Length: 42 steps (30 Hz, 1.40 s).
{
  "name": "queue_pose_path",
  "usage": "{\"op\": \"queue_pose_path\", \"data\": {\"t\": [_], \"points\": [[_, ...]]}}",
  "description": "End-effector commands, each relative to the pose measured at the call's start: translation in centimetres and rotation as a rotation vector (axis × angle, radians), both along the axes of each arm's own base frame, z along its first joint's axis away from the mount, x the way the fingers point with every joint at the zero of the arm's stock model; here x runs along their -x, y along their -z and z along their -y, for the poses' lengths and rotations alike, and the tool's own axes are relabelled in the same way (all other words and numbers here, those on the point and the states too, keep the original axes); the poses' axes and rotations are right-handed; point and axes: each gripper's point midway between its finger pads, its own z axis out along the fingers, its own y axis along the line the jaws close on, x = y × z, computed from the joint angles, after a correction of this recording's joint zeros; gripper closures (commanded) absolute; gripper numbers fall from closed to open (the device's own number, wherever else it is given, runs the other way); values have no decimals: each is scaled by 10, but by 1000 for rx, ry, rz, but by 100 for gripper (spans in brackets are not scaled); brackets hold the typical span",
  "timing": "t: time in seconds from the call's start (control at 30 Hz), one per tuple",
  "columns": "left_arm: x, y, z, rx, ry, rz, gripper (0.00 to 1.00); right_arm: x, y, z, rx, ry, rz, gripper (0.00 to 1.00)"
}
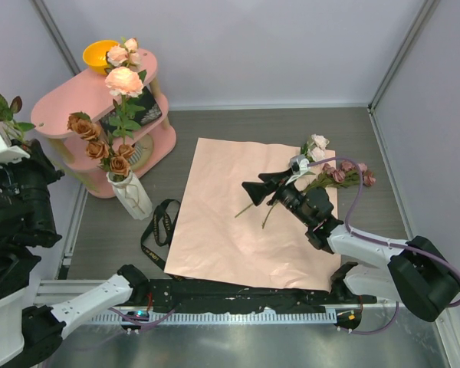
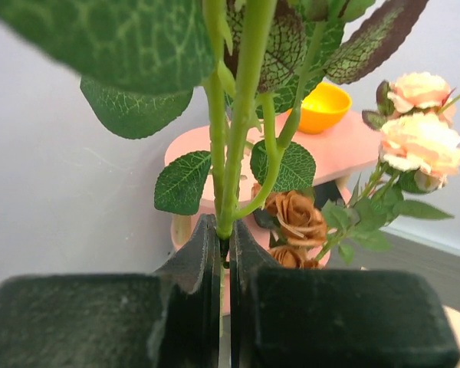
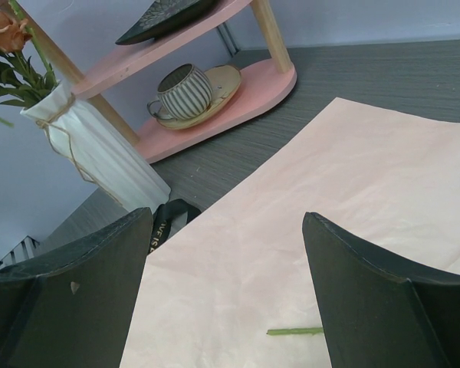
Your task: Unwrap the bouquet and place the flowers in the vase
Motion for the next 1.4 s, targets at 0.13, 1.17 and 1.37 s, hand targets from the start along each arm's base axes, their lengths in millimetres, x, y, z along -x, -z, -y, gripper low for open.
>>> {"op": "queue_pose_path", "data": {"t": [0.13, 1.17, 1.37], "points": [[-18, -41, 8, 79, -68, 100, 100, -5, -24, -5, -55, -5, 57, 15], [-54, 23, 28, 118, -204, 17, 50, -3, -23, -9, -66, -30, 39, 15], [-44, 27, 21, 139, -190, 20, 10, -2, -26, -8, -63, -26, 44, 15]]}}
